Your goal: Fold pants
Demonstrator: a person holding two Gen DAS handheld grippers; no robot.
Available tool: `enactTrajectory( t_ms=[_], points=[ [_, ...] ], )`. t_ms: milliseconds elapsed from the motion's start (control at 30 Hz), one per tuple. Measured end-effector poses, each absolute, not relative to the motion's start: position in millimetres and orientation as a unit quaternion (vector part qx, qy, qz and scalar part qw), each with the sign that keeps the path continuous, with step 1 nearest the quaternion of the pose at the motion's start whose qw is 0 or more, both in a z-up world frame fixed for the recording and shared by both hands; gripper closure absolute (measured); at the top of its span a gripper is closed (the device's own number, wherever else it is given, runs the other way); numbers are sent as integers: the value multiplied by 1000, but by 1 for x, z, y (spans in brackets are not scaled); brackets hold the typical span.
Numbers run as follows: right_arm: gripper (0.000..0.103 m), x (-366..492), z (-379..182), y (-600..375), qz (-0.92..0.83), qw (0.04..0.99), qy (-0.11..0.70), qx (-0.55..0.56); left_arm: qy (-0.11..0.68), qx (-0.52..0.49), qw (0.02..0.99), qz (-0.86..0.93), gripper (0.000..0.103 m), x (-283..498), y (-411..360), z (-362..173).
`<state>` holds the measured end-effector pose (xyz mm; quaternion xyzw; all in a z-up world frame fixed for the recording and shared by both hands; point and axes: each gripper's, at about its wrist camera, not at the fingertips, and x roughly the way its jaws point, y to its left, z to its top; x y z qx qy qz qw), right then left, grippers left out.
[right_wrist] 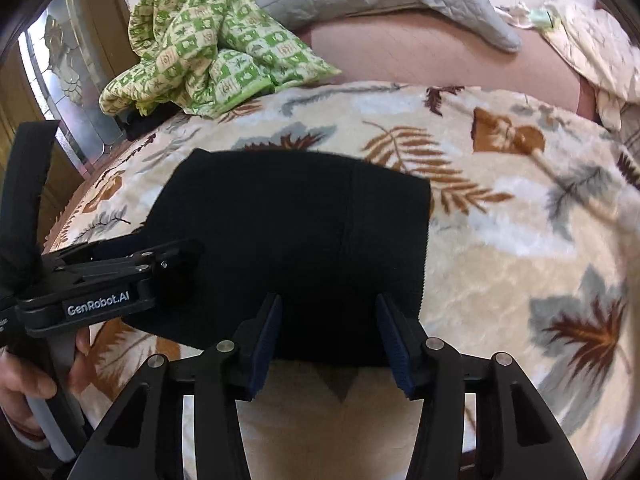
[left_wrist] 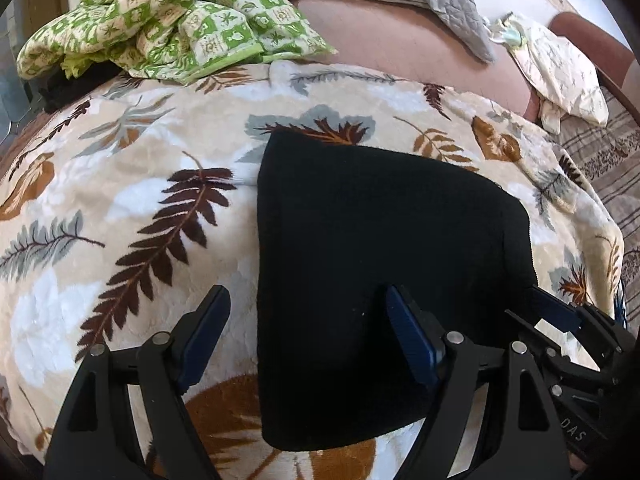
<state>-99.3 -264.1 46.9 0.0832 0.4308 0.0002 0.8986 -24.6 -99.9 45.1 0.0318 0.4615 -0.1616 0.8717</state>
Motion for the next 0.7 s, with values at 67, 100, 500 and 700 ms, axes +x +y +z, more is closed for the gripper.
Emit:
enactTrajectory(
  t_ms=[67,100,500,700],
  points=[
    [50,-100,48,-262,-1,902,425,80,461,33,872,-160,22,-27,-99,48],
    [50,-101,50,-262,1,901,427,79,459,35,873,-159,22,-28,-99,49],
    [41,-122,82,-259,-10,916,388,98,411,44,899,-142,22,-52,-89,72],
    [37,-129,91,-256,-20,922,375,91,384,40,912,-135,18,-65,-80,84]
  ],
)
